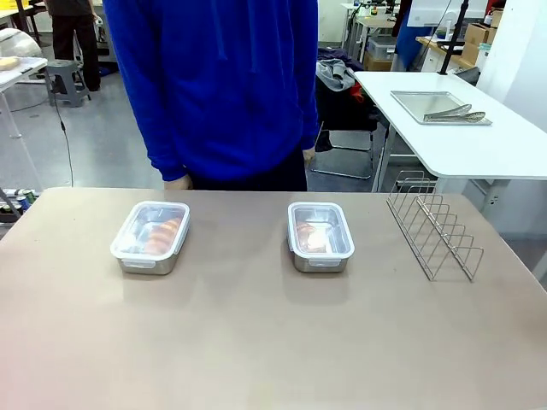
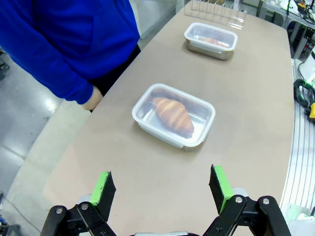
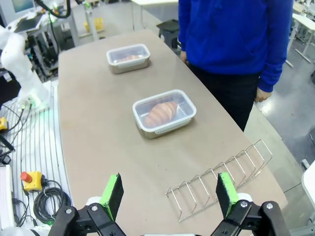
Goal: Place the bread in airtight containers.
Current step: Release when the human grabs the Airtight Container lid.
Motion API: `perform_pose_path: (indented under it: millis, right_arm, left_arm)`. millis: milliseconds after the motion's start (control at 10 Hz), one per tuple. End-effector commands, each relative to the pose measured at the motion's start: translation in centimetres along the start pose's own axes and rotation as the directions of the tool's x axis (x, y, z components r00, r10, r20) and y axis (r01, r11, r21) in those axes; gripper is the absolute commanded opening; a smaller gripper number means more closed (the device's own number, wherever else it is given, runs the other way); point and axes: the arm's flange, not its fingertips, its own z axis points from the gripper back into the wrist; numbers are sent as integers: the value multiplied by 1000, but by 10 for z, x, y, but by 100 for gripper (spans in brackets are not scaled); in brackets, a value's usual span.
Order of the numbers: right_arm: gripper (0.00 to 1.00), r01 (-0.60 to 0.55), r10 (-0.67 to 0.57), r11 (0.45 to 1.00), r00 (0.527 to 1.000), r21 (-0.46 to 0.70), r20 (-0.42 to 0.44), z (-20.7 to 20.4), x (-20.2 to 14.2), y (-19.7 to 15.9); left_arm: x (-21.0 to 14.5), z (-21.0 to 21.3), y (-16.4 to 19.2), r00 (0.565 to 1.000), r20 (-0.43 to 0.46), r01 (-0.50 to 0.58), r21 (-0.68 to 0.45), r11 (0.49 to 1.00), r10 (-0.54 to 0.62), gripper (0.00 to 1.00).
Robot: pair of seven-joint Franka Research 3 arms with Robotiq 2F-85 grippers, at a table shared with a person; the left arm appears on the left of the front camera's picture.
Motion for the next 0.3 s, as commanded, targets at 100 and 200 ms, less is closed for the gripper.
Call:
perform_pose_path:
  millis: [100,200]
  right_arm:
    - [100,-14,14,1000,1000,2,5,2,1,-1]
    - [100,-14,14,1000,1000,2,5,2,1,-1]
  left_arm:
    - [1,-1,-1,1000,11,10,-3,1000,-10,100]
    - [1,-1,-1,1000,11,10,-3,1000,-10,100]
